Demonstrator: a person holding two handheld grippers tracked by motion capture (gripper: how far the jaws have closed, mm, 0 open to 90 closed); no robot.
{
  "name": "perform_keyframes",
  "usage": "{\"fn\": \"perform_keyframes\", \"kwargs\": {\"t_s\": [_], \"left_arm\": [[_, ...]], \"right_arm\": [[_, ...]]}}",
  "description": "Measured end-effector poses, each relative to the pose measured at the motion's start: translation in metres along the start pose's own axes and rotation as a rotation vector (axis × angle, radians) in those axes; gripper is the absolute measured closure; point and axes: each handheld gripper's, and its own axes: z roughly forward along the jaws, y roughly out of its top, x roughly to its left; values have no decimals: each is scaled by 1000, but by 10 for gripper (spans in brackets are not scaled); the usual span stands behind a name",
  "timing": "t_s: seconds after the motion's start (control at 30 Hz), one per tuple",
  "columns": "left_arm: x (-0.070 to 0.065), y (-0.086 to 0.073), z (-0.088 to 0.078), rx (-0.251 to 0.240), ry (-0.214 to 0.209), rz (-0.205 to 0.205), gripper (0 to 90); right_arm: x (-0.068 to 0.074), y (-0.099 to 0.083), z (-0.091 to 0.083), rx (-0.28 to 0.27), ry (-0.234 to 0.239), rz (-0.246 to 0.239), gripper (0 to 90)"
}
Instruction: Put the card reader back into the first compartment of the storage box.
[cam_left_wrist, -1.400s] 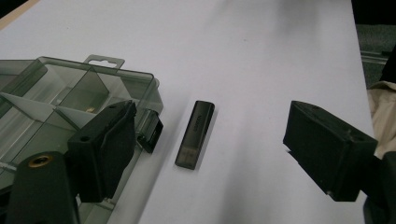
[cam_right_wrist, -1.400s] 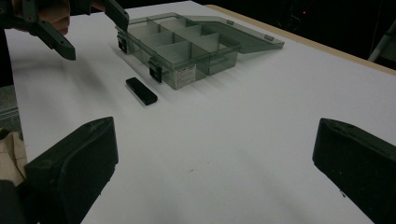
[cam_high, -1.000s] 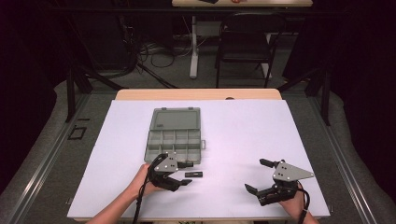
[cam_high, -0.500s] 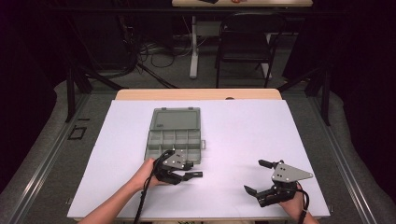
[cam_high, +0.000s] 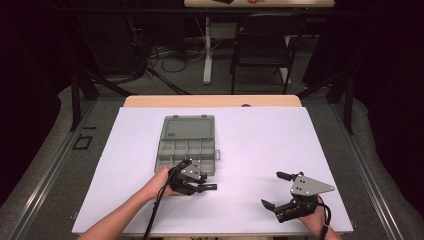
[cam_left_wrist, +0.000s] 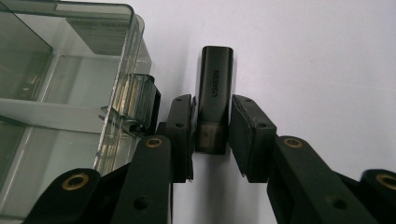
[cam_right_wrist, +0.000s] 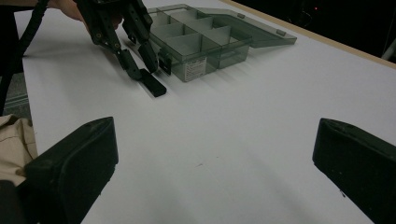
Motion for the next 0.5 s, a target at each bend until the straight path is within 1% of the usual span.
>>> {"fn": "perform_keyframes", "kwargs": {"t_s": [0.03,0.07,0.13,0.23,0.27,0.37,0.5], "left_arm": [[1,0,0,-1,-4,2,697],[1,1,0,2,-11,15,698],[2,2,1,10,-23,28,719],[3,2,1,17,-31,36,740],[3,3,1,17,-33,46,743],[3,4,0,23,-33,55,745],[2,5,-1,21,-36,49,747]], "right_arm": [[0,0,0,0,0,0,0],[0,0,0,0,-1,0,0],[0,0,-1,3,-6,-1,0],[0,0,-1,1,-8,-2,0],[0,0,-1,0,-9,-1,0],[0,0,-1,4,-10,-1,0],[-1,-1,-1,4,-9,0,0]]}}
